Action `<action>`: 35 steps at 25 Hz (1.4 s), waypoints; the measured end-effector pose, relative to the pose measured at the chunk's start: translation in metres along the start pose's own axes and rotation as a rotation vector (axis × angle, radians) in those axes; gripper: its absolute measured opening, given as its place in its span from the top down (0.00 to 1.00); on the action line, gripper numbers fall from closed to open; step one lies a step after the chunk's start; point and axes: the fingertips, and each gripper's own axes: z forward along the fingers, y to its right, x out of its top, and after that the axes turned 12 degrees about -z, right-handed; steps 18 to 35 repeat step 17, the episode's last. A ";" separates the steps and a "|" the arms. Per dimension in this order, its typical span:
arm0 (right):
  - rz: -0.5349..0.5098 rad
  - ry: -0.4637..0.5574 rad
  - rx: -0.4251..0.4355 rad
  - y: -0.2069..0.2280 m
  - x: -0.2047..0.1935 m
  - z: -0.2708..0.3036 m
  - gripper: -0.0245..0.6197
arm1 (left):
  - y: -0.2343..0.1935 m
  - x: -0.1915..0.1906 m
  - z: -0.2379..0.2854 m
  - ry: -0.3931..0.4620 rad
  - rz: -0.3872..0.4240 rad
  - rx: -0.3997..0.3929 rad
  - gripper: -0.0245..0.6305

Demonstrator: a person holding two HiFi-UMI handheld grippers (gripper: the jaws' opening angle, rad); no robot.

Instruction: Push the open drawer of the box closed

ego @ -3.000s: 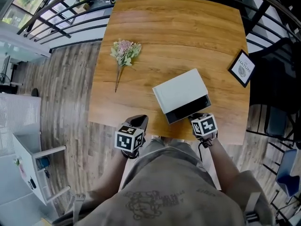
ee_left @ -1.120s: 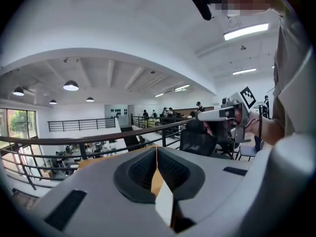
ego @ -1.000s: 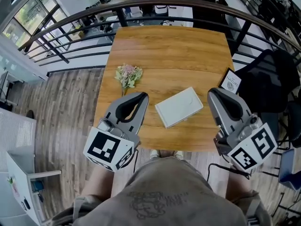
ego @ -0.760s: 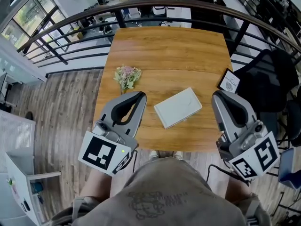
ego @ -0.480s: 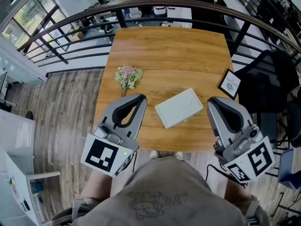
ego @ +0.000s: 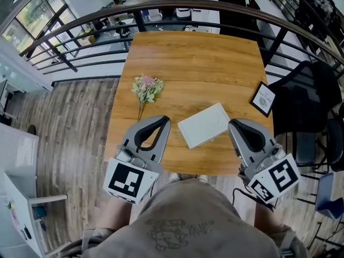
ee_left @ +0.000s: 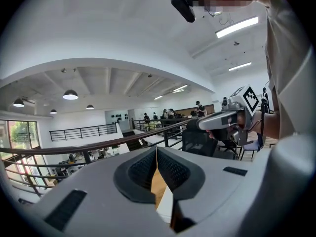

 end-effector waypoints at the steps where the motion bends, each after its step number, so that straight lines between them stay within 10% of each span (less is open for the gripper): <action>1: 0.003 -0.010 0.001 0.000 -0.004 0.001 0.90 | -0.001 -0.006 0.001 -0.011 -0.004 0.002 0.93; 35: 0.011 -0.037 0.020 -0.009 -0.016 0.012 0.90 | -0.010 -0.027 -0.002 -0.040 -0.014 0.000 0.93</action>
